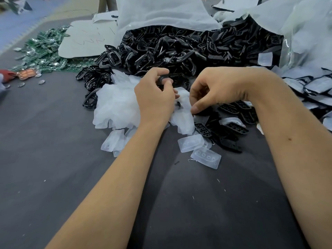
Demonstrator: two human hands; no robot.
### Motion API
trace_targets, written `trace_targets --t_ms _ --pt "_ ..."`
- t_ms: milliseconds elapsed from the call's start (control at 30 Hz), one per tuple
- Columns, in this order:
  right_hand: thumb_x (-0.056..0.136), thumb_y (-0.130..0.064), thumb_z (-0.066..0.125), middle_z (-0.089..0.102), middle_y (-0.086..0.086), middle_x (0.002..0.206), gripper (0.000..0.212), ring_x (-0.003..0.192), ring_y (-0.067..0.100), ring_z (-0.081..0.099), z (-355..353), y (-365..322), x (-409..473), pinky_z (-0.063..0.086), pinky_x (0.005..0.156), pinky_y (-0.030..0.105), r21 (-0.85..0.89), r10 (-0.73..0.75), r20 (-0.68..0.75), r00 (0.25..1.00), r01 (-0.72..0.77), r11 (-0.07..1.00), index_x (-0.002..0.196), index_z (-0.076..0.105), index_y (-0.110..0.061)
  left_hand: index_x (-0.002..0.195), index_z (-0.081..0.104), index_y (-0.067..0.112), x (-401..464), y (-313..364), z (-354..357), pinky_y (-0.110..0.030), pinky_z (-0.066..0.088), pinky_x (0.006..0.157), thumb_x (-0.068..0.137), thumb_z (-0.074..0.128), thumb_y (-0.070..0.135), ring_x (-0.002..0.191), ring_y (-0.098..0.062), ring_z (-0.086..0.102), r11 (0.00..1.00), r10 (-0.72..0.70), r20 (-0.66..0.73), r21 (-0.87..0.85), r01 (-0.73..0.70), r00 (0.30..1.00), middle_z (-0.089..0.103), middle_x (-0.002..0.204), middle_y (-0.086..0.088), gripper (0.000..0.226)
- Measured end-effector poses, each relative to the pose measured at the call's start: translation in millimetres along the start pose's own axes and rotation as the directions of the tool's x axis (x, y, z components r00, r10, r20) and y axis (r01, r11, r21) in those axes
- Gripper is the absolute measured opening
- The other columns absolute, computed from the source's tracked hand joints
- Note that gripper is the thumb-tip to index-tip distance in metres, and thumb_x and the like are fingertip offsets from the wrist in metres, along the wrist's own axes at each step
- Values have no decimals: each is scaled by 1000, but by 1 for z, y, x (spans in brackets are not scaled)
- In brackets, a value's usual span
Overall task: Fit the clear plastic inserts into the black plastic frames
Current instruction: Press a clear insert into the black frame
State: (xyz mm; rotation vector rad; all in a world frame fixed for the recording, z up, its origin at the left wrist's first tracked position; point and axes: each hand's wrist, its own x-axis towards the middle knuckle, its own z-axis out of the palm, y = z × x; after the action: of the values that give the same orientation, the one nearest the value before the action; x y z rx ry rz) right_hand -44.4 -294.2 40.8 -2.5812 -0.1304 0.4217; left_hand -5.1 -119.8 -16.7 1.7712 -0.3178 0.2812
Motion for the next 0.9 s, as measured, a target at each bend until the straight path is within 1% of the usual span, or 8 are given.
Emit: trace_targets --t_ms 100,167,233,300,400,500,667,900 --pt "93 -27 78 64 -3 60 15 50 6 53 8 9 5 44 46 19 305 -22 -184 983 78 949 81 72 -21 110 70 10 0 0 0 -18 57 61 97 59 -3 62 -11 74 1000 -24 12 -9 24 1000 73 94 -7 21" --pt "98 -16 72 65 4 65 12 47 8 50 22 10 13 40 42 18 555 22 -367 930 200 807 87 67 -13 114 70 9 0 0 0 -16 56 61 99 56 -4 63 -11 74 998 -52 17 -22 53 998 74 100 -9 25" --pt "99 -7 69 68 14 76 7 49 10 53 37 9 20 40 42 20 676 78 -502 861 335 656 94 65 -9 122 69 8 2 -1 1 -18 59 65 100 54 -4 66 -10 75 996 -81 16 -19 82 997 74 105 -9 30" --pt "97 -2 68 69 8 77 6 56 14 61 48 10 26 47 47 22 707 124 -572 811 410 576 100 67 -7 129 68 8 3 -2 1 -23 62 74 100 53 -3 74 -11 77 996 -90 17 5 90 996 74 109 -7 34" --pt "94 5 69 70 0 74 18 67 18 71 54 14 32 56 61 24 696 152 -624 767 457 553 111 67 -1 131 68 9 3 -2 1 -31 62 88 98 54 -2 88 -15 77 997 -65 14 38 65 998 74 110 -3 38" --pt "91 9 70 69 3 74 25 69 22 74 56 14 32 58 65 26 674 142 -655 742 490 553 114 65 3 130 69 9 1 -1 2 -31 62 88 94 55 -5 84 -11 77 998 -62 22 25 61 998 74 106 -2 41" --pt "90 12 68 70 -2 67 26 70 27 77 57 12 29 60 66 28 658 104 -669 736 521 544 114 65 2 128 71 10 1 0 1 -32 60 95 90 60 -5 104 -7 72 997 -21 36 78 18 999 75 111 0 43" --pt "92 7 71 73 5 69 16 74 34 78 58 8 28 61 65 25 704 158 -650 744 510 495 108 67 4 124 74 11 1 2 1 -29 60 93 90 64 -4 100 -2 72 997 -12 18 82 11 1000 76 110 2 39"
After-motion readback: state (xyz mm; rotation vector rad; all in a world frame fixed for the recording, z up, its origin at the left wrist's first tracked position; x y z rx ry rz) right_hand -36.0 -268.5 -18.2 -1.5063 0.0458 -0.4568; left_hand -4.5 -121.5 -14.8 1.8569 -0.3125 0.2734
